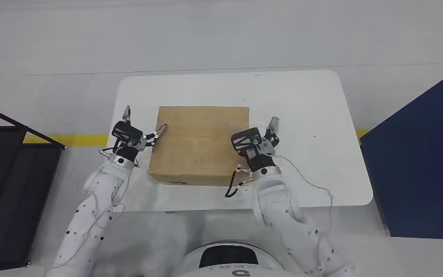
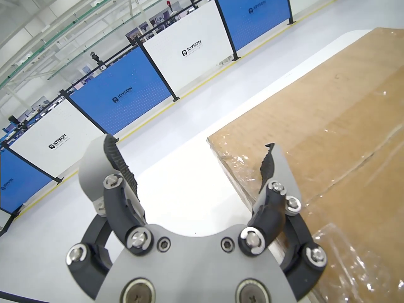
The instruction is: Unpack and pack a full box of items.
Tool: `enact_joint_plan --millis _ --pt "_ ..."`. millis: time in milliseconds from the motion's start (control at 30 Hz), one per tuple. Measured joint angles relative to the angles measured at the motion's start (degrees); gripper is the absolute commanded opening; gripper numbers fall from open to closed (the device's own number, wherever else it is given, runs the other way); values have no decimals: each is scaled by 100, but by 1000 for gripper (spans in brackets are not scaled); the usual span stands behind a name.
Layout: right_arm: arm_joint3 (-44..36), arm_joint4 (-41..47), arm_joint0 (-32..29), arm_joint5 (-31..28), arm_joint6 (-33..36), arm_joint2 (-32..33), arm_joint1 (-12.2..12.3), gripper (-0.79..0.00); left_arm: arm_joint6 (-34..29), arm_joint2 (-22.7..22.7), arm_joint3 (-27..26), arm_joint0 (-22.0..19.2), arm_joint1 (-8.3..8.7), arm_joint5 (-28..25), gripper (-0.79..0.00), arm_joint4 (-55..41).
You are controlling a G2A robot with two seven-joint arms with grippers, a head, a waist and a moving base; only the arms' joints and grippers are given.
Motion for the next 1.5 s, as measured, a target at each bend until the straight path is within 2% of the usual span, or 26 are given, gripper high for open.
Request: enact_joint_plan --millis 133,233,533,667,833,1000,1133,1400,1500 --pt "194 -816 513 39 845 -767 -244 0 203 -107 54 82 -2 20 0 -176" --pt "213 -1175 786 115 1226 -1153 -414 0 338 -187 105 133 -2 9 0 -307" --pt "280 -1745 1439 209 1918 -1833 -915 0 705 -425 291 258 -4 -66 0 -678" --pt "237 -1745 1729 184 2046 -2098 -1165 0 837 -519 365 296 -6 -105 0 -831" --pt "117 -1159 2053 408 1922 -2082 -1442 0 902 -595 409 322 -6 -134 0 -880" --pt "-247 -517 1912 494 1584 -1693 -1477 0 931 -681 437 353 -9 -155 0 -971" --pt "-877 359 1458 -83 1361 -1105 -1355 0 871 -763 447 363 -6 -316 0 -1130" --pt "-843 332 1476 -6 1365 -1127 -1355 0 649 -981 283 431 25 -624 0 -1223" --pt "-1095 726 1227 -76 1057 -887 -1332 0 536 -1054 175 473 38 -621 0 -1129"
